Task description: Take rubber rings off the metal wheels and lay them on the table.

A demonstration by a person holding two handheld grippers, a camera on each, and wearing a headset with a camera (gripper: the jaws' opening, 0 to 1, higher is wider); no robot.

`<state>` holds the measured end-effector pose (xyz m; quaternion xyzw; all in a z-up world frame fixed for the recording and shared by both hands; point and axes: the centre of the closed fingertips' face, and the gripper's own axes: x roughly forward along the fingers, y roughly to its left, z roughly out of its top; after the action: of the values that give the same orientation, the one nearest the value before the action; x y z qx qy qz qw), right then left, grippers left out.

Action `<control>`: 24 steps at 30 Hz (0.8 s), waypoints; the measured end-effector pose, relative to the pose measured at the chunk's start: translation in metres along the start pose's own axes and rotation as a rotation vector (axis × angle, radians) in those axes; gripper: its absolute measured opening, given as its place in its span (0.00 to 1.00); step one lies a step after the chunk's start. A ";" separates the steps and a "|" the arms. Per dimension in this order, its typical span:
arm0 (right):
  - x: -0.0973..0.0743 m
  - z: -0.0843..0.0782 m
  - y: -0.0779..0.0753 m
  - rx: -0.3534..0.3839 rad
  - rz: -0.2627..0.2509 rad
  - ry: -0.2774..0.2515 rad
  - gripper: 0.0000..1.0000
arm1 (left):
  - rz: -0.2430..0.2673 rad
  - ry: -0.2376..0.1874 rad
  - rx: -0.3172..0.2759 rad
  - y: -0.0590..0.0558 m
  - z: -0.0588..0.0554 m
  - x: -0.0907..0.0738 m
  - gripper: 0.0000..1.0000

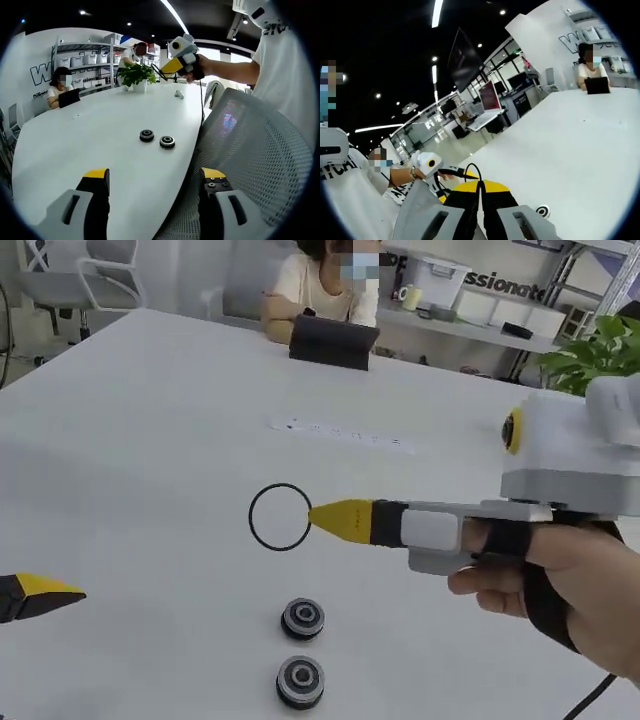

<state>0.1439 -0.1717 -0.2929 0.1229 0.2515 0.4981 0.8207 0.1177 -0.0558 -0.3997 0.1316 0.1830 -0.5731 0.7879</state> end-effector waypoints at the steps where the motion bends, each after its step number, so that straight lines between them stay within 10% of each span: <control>1: 0.002 -0.001 0.001 -0.017 0.002 0.013 0.00 | 0.001 -0.001 0.000 0.000 0.000 0.000 0.70; 24: 0.047 -0.063 -0.004 -0.048 0.035 0.249 0.00 | -0.001 -0.011 -0.006 -0.002 0.003 0.001 0.72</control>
<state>0.1308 -0.1351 -0.3616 0.0446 0.3374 0.5298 0.7768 0.1162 -0.0586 -0.3973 0.1259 0.1803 -0.5735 0.7891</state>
